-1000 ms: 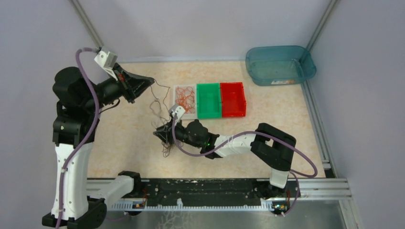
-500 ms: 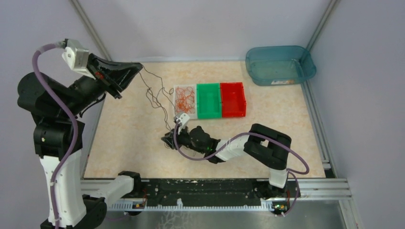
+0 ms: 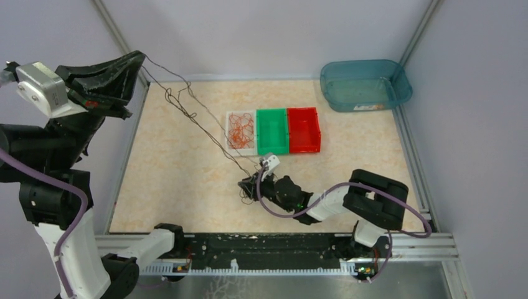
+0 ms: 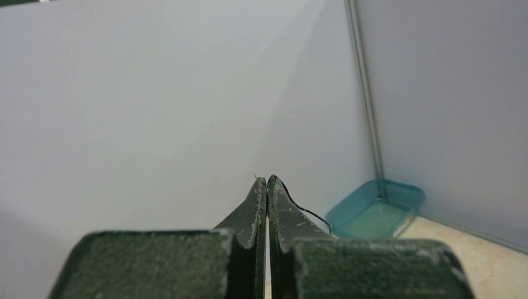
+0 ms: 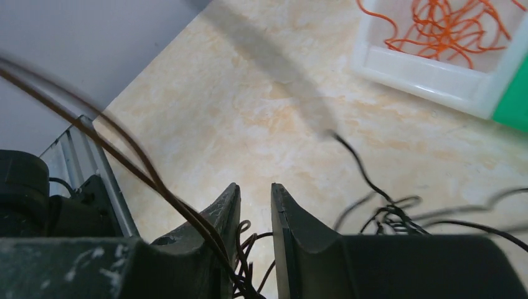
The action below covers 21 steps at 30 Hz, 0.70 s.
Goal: Untangle the cables
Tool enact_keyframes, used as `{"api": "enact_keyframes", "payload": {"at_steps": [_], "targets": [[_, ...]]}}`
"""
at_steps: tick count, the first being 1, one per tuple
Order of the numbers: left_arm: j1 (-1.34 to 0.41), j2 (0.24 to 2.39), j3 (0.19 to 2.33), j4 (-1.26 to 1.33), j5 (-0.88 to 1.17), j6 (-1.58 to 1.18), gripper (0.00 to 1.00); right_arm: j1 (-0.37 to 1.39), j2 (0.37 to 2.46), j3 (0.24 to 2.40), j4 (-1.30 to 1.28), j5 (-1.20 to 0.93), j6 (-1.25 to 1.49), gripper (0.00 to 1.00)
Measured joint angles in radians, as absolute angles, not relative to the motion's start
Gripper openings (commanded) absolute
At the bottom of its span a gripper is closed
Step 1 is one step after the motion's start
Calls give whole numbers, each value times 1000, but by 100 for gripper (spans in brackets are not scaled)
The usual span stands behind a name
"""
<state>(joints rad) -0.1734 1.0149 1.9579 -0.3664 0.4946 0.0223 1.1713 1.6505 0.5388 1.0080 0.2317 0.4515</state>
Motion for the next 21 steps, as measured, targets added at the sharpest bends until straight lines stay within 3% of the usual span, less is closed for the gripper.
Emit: {"api": "enact_keyframes", "payload": {"at_steps": [11,21], "targets": [[-173,1051,1997,-207,363,226,0,1162,1440,193,1069,371,574,24],[-173,1121,2033,1,266,393,0,1162,1412,104,1096,448,652,24]]}}
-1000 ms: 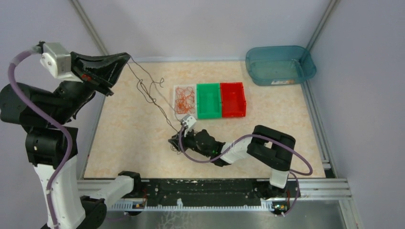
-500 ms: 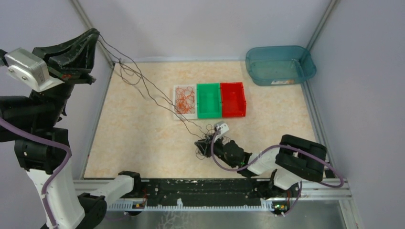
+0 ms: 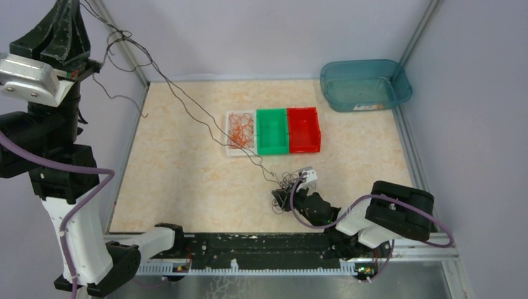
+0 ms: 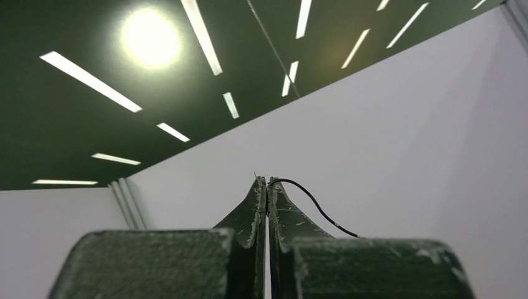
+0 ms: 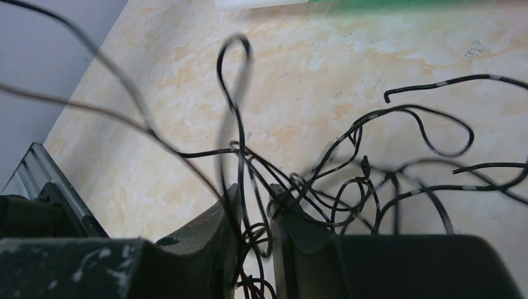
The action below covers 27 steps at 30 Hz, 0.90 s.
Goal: Untangle the cables
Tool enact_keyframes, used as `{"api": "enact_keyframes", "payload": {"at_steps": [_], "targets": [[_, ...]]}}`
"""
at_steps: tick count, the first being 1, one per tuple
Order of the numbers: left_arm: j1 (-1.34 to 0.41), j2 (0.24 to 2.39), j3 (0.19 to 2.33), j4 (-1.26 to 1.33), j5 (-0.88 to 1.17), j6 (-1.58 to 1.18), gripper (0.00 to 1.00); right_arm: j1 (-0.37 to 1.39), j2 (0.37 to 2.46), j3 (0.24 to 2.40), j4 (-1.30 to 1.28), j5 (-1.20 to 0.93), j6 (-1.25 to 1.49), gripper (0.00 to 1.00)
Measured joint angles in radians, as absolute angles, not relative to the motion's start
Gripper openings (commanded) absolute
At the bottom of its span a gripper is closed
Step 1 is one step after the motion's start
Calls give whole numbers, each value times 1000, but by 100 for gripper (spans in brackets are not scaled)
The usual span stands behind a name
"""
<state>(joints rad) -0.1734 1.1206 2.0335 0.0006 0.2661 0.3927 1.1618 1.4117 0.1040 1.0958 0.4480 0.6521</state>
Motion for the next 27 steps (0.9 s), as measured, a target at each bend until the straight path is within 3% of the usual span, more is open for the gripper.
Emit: {"api": "enact_keyframes", "payload": {"at_steps": [14,19,27], "targets": [[-173,1189,2091,196,179,439,0,1160,1522,6,1297,499,740,29],[-173,1154,2053,107,356,323,0,1159,1479,28,1282,490,683,52],[-173,1118,1966,2,611,103,0,1101,1227,190,1100,364,537,76]]}}
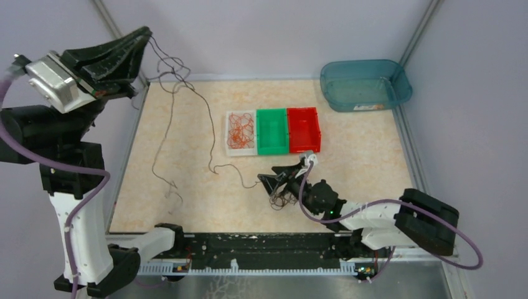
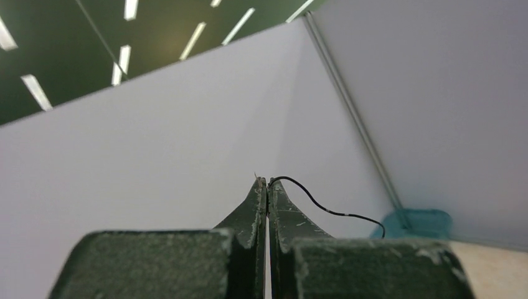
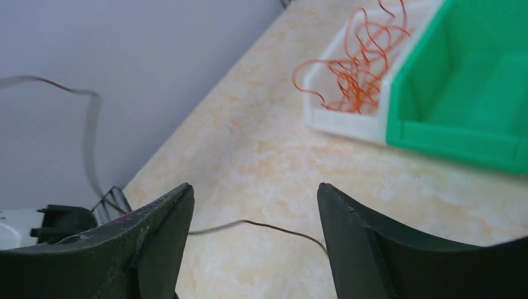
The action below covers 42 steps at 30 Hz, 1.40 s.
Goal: Untangle the cables
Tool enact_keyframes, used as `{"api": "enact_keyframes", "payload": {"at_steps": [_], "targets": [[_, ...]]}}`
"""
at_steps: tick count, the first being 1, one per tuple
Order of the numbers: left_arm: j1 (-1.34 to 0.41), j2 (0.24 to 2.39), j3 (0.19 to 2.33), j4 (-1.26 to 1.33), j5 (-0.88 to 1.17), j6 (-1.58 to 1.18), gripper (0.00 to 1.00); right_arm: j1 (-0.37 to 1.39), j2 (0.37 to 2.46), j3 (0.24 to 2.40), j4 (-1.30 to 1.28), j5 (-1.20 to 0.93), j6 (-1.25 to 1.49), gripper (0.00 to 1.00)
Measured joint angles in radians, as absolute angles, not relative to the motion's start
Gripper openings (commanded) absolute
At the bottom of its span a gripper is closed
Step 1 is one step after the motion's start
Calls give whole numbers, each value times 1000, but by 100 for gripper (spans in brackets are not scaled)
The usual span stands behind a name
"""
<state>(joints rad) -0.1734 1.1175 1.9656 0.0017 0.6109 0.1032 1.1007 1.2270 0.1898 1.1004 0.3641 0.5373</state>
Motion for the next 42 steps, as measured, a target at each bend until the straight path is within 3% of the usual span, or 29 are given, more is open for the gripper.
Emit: {"api": "enact_keyframes", "payload": {"at_steps": [6,16,29,33,40,42], "targets": [[-173,1049,1781,-33,698,-11,0,1077,1099,391,889,197,439,85],[-173,958,1557,-86,749,-65,0,1042,1028,612,638,19,347,83],[-173,932,1555,-102,790,-94,0,998,1251,944,620,-180,364,79],[-173,921,1555,-108,791,-93,0,996,1299,958,626,-239,393,63],[-173,898,1542,-112,791,-81,0,994,1323,958,656,-287,447,4],[-173,895,1537,-113,787,-72,0,990,1322,955,666,-282,448,0]]}}
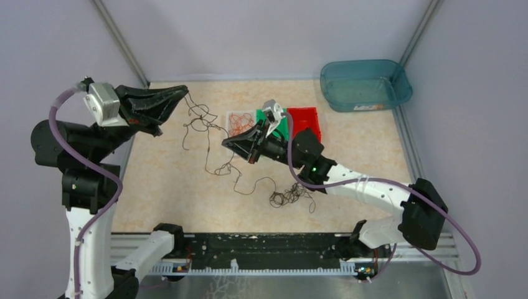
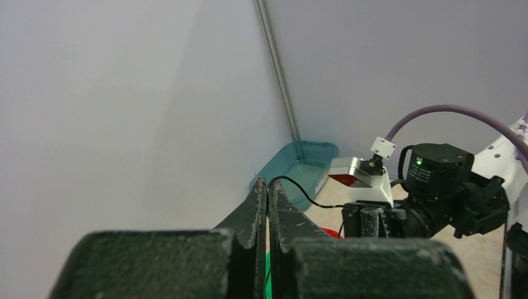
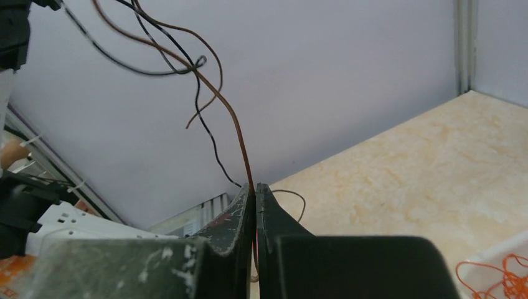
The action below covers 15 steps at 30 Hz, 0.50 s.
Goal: Untangle the cables
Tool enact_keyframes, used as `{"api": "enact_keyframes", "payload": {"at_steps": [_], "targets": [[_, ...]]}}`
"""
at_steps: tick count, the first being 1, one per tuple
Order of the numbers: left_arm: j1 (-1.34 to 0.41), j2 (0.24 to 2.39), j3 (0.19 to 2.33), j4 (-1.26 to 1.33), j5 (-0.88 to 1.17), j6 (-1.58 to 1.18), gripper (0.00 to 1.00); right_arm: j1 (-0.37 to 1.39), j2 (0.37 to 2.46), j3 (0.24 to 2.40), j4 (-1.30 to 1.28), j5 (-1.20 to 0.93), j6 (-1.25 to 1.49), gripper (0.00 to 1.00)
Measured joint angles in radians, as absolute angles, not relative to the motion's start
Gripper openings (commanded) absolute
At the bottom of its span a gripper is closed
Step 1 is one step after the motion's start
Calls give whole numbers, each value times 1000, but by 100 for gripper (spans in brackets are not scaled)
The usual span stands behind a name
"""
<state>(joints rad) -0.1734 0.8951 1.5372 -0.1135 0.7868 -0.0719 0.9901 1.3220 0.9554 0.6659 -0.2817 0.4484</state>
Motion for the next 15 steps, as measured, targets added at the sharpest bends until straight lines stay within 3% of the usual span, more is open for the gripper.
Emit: {"api": "enact_keyframes", "payload": {"at_steps": [15], "targets": [[-173,894,1547,-116,558,78,0,841,1037,579,572,-55,464,0]]}}
